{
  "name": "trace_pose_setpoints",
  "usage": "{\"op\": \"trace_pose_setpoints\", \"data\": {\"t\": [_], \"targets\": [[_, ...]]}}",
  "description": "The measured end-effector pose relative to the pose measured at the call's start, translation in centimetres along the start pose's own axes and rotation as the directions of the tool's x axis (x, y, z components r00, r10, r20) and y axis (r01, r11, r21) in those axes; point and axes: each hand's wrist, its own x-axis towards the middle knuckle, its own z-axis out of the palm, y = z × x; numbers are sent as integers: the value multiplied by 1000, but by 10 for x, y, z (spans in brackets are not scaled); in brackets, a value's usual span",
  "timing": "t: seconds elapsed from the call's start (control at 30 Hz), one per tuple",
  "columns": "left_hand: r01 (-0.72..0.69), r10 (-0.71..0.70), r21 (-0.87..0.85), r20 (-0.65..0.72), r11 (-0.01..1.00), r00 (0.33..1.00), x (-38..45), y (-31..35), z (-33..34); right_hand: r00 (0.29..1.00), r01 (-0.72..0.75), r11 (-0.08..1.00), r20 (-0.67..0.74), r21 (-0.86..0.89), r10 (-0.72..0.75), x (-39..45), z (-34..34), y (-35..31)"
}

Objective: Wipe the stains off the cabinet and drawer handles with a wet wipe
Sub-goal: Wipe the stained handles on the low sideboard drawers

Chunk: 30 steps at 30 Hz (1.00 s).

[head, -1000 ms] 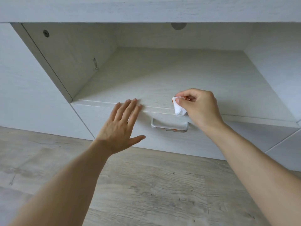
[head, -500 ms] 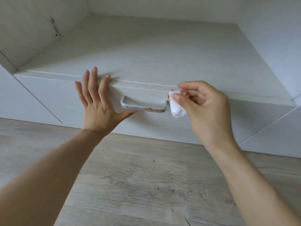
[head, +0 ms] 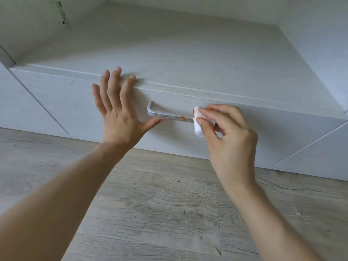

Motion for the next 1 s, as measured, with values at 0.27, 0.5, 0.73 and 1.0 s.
{"op": "trace_pose_setpoints", "data": {"t": [0.27,0.5,0.73,1.0], "targets": [[6,-7,-22,-25,1000,1000,0,0,3,988,-136,989,86,49,132,3,1,-4],[34,-35,-31,-37,999,999,0,2,5,955,-287,946,120,152,271,5,1,-7],[31,-33,-29,-36,999,999,-1,2,5,999,-27,999,45,-23,28,1,5,0],[34,-37,-39,-61,999,997,0,2,7,955,294,919,54,-262,-290,1,5,13]]}}
